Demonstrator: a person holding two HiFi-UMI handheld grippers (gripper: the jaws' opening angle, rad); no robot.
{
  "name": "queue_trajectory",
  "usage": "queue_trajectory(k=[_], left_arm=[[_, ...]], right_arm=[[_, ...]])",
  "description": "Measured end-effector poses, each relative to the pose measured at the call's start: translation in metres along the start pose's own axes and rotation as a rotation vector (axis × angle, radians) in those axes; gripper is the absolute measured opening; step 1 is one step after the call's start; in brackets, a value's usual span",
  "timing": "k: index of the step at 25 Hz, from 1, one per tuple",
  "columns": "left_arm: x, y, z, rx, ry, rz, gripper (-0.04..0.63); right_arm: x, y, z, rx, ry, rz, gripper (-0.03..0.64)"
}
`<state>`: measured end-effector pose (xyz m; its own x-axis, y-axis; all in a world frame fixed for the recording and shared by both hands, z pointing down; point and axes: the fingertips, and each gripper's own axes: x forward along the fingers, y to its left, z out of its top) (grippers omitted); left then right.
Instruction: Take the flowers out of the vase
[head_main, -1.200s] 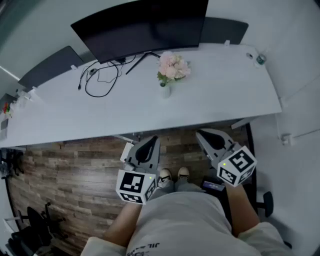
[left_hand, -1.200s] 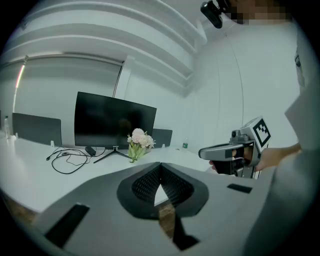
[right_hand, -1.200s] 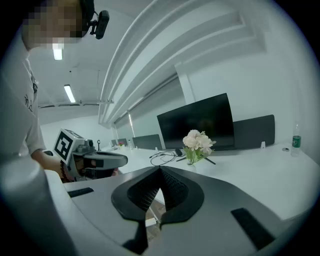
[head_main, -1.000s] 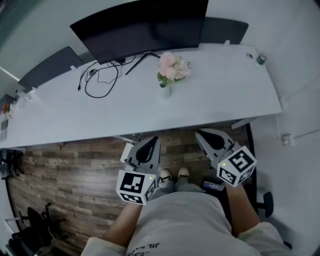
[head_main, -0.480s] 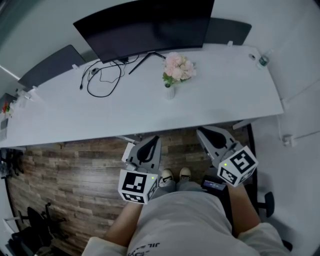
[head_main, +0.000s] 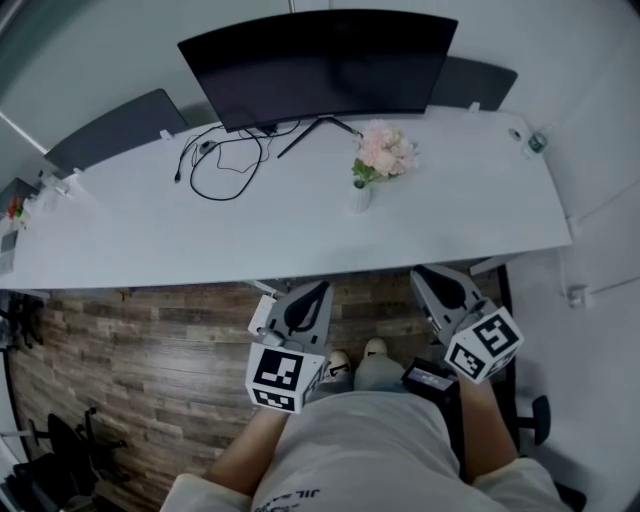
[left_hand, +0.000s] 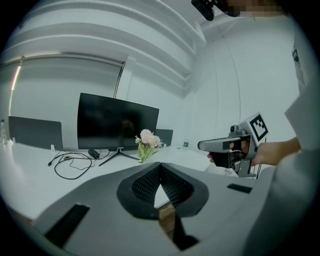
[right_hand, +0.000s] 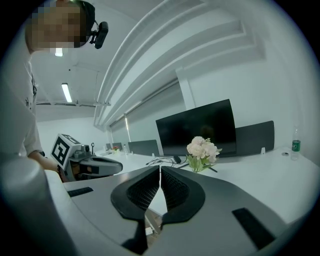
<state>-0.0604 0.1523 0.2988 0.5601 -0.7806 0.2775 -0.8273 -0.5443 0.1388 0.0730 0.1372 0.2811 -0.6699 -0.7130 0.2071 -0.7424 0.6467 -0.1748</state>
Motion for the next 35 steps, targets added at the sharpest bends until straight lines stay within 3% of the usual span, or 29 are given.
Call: queue_trajectory(k=[15,30,35], left_arm=[[0.044,0.021,0.010,-0.012,-0.008,-0.002,0.003],[0.136,0.045,0.042,-0.026,-0.005,0.068,0.003],[0.168,0.050,0.048,-0.069,-0.004,0.094,0.003]], right_arm=[[0.045,-0.022,0.005,0.005,0.018,0.054,0.032],[0.101,-0.107,0.031,0.005,0.047,0.154,0.032],[0.113,-0.124,0.023,0.036,0.068,0.207,0.032]])
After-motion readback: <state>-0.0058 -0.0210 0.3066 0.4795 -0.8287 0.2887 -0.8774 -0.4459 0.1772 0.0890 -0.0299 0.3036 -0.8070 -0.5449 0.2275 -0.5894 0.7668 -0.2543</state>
